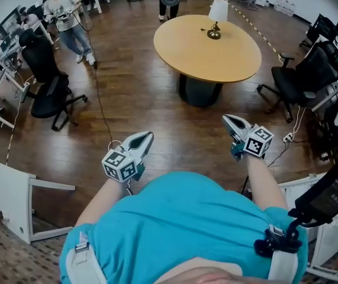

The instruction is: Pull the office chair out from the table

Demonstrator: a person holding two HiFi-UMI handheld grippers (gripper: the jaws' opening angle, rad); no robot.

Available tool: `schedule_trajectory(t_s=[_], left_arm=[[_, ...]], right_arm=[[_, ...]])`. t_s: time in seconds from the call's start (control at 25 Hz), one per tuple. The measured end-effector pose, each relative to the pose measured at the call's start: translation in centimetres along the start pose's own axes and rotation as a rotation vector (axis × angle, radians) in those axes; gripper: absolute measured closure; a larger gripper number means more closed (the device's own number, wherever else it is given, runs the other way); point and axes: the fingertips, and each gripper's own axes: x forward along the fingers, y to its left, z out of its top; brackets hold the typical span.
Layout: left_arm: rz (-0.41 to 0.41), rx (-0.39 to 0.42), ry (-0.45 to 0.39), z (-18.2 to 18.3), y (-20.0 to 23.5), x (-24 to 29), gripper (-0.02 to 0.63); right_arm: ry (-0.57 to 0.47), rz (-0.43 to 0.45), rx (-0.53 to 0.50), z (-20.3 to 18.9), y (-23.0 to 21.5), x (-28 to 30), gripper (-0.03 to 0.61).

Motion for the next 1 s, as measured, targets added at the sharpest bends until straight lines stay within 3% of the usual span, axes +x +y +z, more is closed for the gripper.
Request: schedule_trajectory(t_s=[0.24, 0.56, 0.72, 1.0], left_arm=[[0.037, 0.025, -0.038, 1.2, -3.0, -0.8, 0.594], [0.055, -0.045, -0.006, -3.2, -10.8, 5.0, 0.594], [0.023, -0.029, 0.024, -5.1, -14.3, 7.7, 0.594], [0.013, -0.008, 0.009, -4.4, -14.3, 6.3, 0.594]], right_arm=[[-0.019, 0.028, -0.028, 1.2, 1.8, -2.8, 0.554], [0.008, -0.008, -0.07, 0.0, 0.6, -14.1, 0.554], [0.023, -0.025, -0.059, -1.1, -1.1, -17.7, 0.554], [0.022, -0.049, -0.086, -1.2, 0.0, -17.9, 0.577]])
